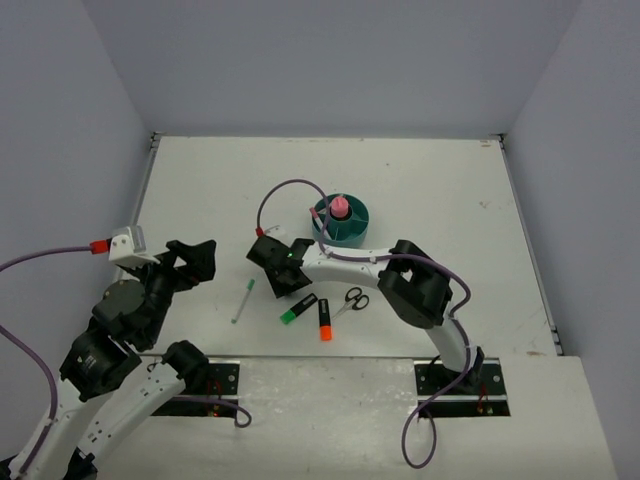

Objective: Sort the stationery into containers
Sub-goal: Pick up the pen from the center of the board, then place the pen in the storage box.

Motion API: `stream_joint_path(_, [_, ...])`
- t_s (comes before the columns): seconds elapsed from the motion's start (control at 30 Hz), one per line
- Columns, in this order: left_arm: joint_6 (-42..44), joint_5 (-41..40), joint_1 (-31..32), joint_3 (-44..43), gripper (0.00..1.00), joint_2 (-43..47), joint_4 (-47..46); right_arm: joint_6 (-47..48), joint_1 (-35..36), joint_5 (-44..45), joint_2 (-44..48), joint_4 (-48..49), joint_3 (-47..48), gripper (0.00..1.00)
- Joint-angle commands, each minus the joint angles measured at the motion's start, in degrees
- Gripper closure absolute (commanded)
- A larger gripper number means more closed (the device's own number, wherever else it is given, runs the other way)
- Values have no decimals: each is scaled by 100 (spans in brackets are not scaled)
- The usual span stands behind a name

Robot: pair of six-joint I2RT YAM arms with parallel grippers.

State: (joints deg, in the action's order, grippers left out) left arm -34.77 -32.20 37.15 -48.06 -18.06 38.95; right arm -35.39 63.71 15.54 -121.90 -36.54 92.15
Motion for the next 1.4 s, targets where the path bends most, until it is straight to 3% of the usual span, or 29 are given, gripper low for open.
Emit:
stream_joint_path(0.0, [278, 84, -23, 70, 0, -41, -81, 69, -141, -109, -285, -109, 218, 58])
stream_joint_path(0.07, [287, 127, -23, 78, 0, -75, -89, 95, -149, -159, -372, -116, 253, 60])
stream_joint_path(0.2, [316, 196, -14, 98, 0, -89, -110, 147, -210, -332, -545, -116, 356, 74])
stream_joint_path(0.4, [321, 270, -14, 148, 0, -87, -184, 173, -245, -297, -445, -131, 377, 100])
stream_joint_path(0.53, [228, 560, -14, 150, 0, -275, -213, 272, -236, -422, 197, 23, 175, 100])
stream_joint_path(0.7, [-117, 1298, -14, 255, 0, -662, -431, 450, -179, -511, 2154, 924, -1001, 100])
stream_joint_path(0.77, [-268, 1696, -23, 377, 0, -722, -716, 706, -131, -841, 2949, 1696, -1625, 100])
stream_joint_path(0.83, [-414, 2333, -17, 595, 0, -719, -1268, 870, -122, -1275, 3908, 2276, -2473, 100])
stream_joint_path(0.9, [-569, 2695, -16, 715, 0, -698, -1606, 964, -117, -1688, 4232, 2807, -2960, 100])
stream_joint_path(1.07, [-1258, 4775, -23, 1497, 0, -787, -4153, 988, -56, -2491, 5483, 3596, -3911, 100])
stream_joint_path(1.3, [-1681, 5297, -14, 1905, 0, -1140, -5460, 966, 1, -3132, 6405, 4124, -4400, 100])
stream_joint_path(1.37, [-1822, 5390, -19, 2032, 8, -1247, -5777, 1003, 5, -3197, 6516, 4177, -4464, 100])
